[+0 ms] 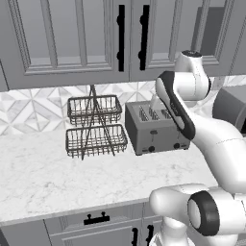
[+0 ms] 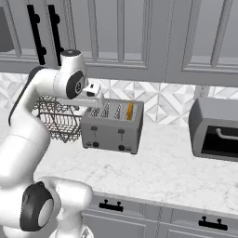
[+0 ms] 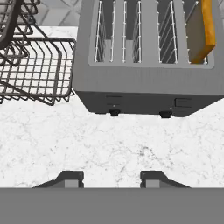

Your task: Start the toaster. Once the lever pops up, take the bread to the plate on the dining counter.

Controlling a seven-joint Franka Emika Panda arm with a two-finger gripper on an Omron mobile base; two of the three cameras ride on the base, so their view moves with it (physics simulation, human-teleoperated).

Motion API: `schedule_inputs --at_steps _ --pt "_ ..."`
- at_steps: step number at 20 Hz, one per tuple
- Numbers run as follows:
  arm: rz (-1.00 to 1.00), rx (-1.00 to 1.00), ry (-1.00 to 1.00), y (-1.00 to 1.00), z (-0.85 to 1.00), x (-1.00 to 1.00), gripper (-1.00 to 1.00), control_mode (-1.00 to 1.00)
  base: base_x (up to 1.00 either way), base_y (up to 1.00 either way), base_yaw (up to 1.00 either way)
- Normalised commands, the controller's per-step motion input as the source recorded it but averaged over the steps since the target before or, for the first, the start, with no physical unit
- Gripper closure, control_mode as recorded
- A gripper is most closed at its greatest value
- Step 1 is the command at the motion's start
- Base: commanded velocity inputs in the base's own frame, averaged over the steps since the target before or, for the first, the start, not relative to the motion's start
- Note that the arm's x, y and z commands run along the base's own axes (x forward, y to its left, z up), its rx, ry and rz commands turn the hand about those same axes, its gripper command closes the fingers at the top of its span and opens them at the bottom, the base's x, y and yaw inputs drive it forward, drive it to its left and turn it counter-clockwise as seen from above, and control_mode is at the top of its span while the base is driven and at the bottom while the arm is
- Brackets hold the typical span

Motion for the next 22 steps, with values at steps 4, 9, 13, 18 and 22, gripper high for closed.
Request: schedule_inputs --at_steps 4,9,13,18,22 --pt "-0.03 0.04 0.00 -0.29 -0.24 -0.01 -1.00 -1.00 0.00 0.00 0.00" --pt "-0.02 0.33 0.07 -0.98 -0.52 0.01 -1.00 -1.00 0.00 0.00 0.00" --pt "-0.09 0.51 0.02 -1.00 -0.64 0.17 -1.00 -1.00 0.00 0.00 0.00" --pt "-0.13 0.22 0.14 -0.45 -0.59 0.52 -1.00 -1.00 0.00 0.00 0.00" --pt "-0.16 0.08 0.05 -0.05 -0.73 0.65 -1.00 -1.00 0.00 0.00 0.00"
